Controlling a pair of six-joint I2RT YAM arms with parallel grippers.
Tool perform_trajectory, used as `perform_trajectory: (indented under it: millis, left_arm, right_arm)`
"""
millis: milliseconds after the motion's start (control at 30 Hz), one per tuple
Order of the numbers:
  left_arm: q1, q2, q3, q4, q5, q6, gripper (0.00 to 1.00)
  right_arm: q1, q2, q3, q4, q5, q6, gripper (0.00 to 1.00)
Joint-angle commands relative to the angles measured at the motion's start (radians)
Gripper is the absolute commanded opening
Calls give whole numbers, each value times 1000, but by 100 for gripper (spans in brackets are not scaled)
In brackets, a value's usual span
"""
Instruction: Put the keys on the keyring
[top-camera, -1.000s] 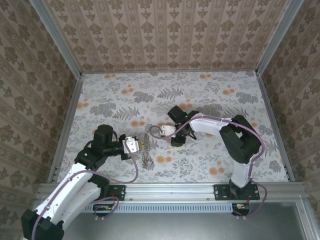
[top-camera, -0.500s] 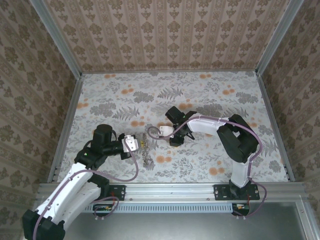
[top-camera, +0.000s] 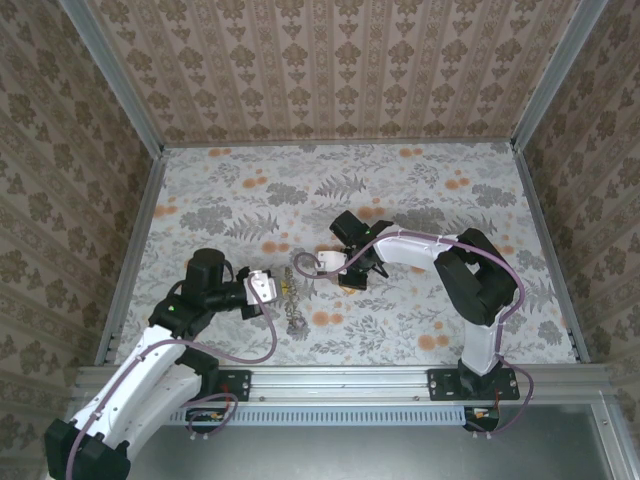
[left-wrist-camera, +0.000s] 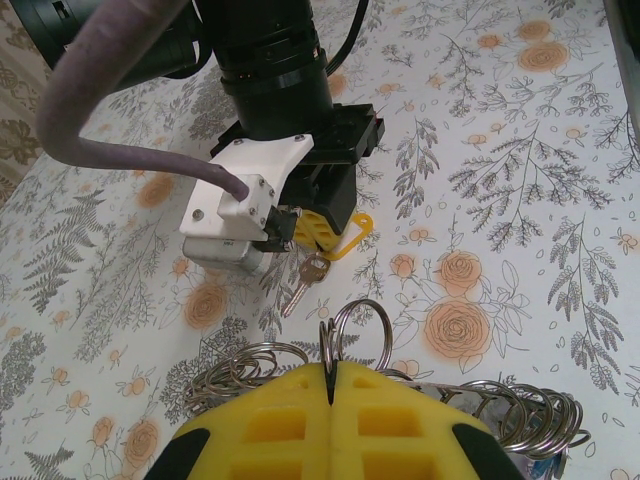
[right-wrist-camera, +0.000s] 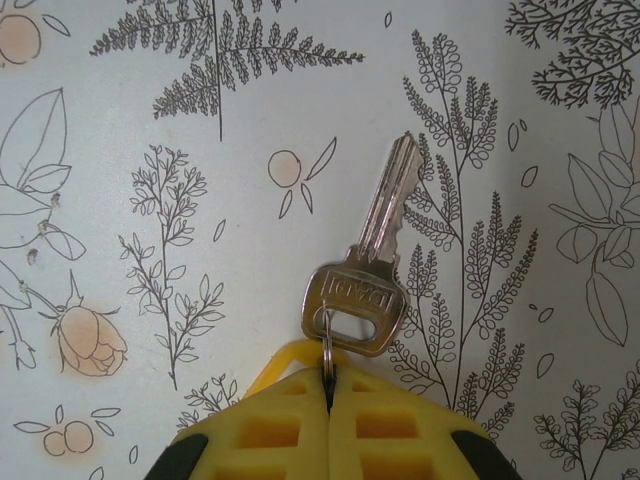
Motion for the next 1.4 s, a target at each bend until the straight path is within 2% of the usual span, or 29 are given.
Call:
perform_trajectory:
  millis: [0,100,167,333,467,767,967,1000,1133,1233,1367]
  left_arm:
    - [7,-6,14,33,38,-10,0]
    - [7,-4,13,37,40,-12,0]
    - [7,-1,15,40,42,-12,0]
    - [7,3,15,39,54,-12,0]
    - [7,11,16,43,57,-10,0]
    - [37,22,19,39,59,-11,0]
    - [36,20,19,39,59,-11,0]
    - [39,20,19,39,58,-11,0]
    - [37,20,19,37,59,-12,0]
    - [38,19,20,37,59,-12,0]
    - [39,21,44,47,45,-75,0]
  right_arm:
    - [7,14,16,-33,-22,-25,0]
    - [7,7,12,-20,-39,-37,0]
    - [8,7,8,-20,-41,-42,11]
    - [8,32,44,-69,-64,-70,23]
    - [8,33,43,-64,-60,-66,24]
    - [11,28,29,-29,-36,-50,15]
    - [14,24,21,-19,-24,-41,24]
    - [15,23,20,-19,-22,-39,23]
    - [15,26,22,-19,-18,-33,8]
    - [15,18,13,15,-12,-25,2]
    - [10,-41,-42,74,-27,-1,0]
